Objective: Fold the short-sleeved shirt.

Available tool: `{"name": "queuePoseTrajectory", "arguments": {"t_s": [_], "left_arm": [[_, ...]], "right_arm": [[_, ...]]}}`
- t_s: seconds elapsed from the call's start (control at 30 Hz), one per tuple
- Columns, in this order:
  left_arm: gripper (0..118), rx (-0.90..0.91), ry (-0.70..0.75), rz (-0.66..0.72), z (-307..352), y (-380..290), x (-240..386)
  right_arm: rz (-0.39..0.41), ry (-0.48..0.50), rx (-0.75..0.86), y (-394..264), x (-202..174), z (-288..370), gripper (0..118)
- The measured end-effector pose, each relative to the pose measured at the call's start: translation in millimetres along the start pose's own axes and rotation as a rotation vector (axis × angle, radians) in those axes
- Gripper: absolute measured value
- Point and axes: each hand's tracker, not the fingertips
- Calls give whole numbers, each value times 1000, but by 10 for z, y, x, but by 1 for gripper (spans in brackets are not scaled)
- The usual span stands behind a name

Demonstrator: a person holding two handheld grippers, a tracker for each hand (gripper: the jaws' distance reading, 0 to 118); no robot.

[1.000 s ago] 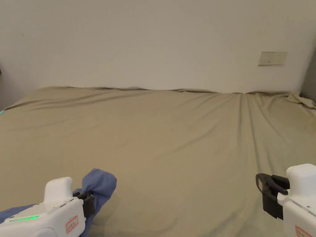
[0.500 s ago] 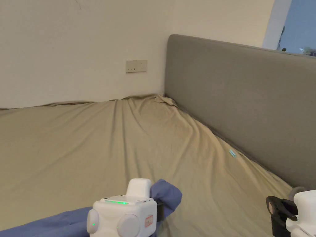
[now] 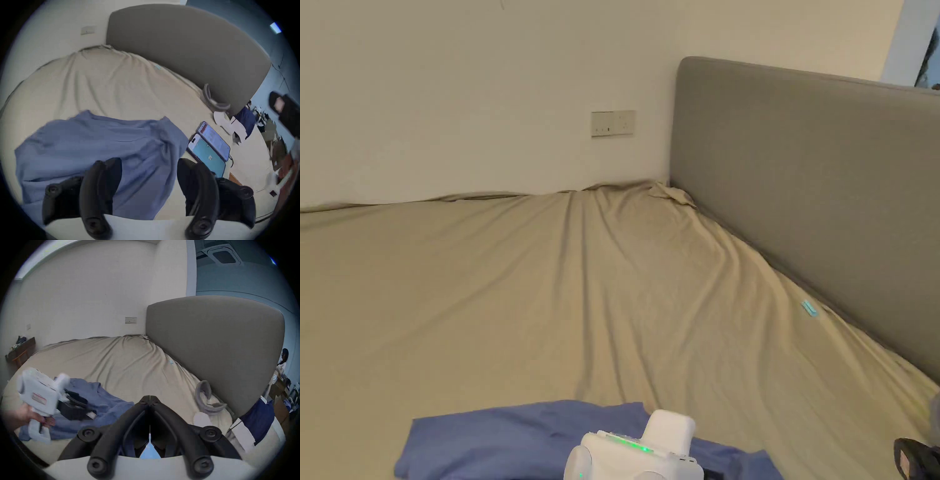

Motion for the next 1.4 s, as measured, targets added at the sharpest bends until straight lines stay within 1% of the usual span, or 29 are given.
{"name": "queuePoseTrajectory", "arguments": {"t_s": [0.07, 0.1, 0.13, 0.17, 0.2, 0.23, 0.27, 0.33, 0.37, 0.43, 0.47, 0.53, 0.67, 0.7, 0.73, 0.77, 0.8, 0.83, 0.87, 0.93, 1.03, 1.13, 1.2, 1.23, 1.27, 1.3, 1.33, 1.37, 1.4], "left_arm": [[81, 60, -4, 50, 601, -57, -262], [81, 107, -13, 110, 1011, -138, -421], [63, 183, 0, 143, 1405, -280, -537], [24, 254, 67, 177, 1776, -451, -601], [0, 295, 220, 242, 2173, -669, -653], [0, 347, 319, 299, 2542, -907, -667], [0, 358, 372, 273, 2810, -1098, -657], [0, 392, 579, 293, 3262, -1473, -602], [0, 376, 661, 272, 3423, -1592, -592], [0, 305, 767, 293, 3582, -1785, -650], [0, 300, 789, 327, 3636, -1890, -706], [0, 298, 766, 389, 3663, -2001, -855], [0, 279, 755, 443, 3488, -2057, -1190], [4, 286, 750, 474, 3418, -2050, -1308], [61, 291, 744, 487, 3304, -2047, -1469], [100, 272, 738, 490, 3193, -2029, -1671], [103, 186, 711, 548, 3004, -2038, -1921], [103, 157, 701, 580, 2848, -2079, -2126], [103, 112, 694, 644, 2700, -2113, -2323], [103, 23, 697, 708, 2434, -2206, -2689], [103, -61, 743, 710, 2170, -2312, -2953], [103, -112, 701, 742, 1925, -2383, -3099], [103, -63, 761, 624, 1960, -2300, -2976], [97, -91, 751, 610, 1946, -2287, -2982], [88, -78, 711, 625, 1951, -2292, -2964], [79, -70, 707, 626, 2017, -2270, -2879], [56, -65, 703, 621, 2028, -2249, -2850], [28, -46, 689, 623, 2032, -2230, -2818], [11, -65, 740, 605, 2011, -2210, -2788]], "right_arm": [[-6, 36, 13, 12, -129, 14, 3], [-10, 62, 17, 14, -203, 19, 3], [-12, 86, 23, 14, -270, 25, 3], [-11, 107, 26, 10, -342, 37, 3], [-5, 126, 31, 2, -423, 63, 3], [2, 140, 32, -7, -506, 81, 3], [9, 155, 34, -14, -575, 91, 3], [26, 184, 29, -23, -710, 109, 3], [29, 205, 26, -24, -767, 114, 3], [37, 225, 24, -22, -866, 128, 3], [43, 232, 26, -24, -909, 128, 3], [51, 243, 27, -20, -985, 132, 3], [77, 249, 13, -19, -1080, 116, 3], [83, 251, 7, -21, -1091, 104, 3], [90, 251, -1, -23, -1104, 85, 3], [94, 248, -6, -30, -1115, 66, 3], [98, 248, -13, -37, -1124, 41, 3], [104, 247, -24, -44, -1135, 12, 3], [110, 242, -32, -52, -1155, -17, 3], [124, 235, -55, -69, -1182, -83, 3], [142, 224, -82, -96, -1242, -195, 3], [148, 225, -111, -115, -1317, -333, 3], [147, 229, -123, -132, -1381, -394, 3], [146, 235, -128, -141, -1409, -415, 3], [147, 243, -131, -149, -1436, -439, 3], [149, 247, -133, -163, -1466, -459, 3], [150, 250, -137, -173, -1489, -475, 3], [149, 254, -141, -184, -1503, -491, 3], [144, 260, -146, -185, -1505, -511, 3]]}}
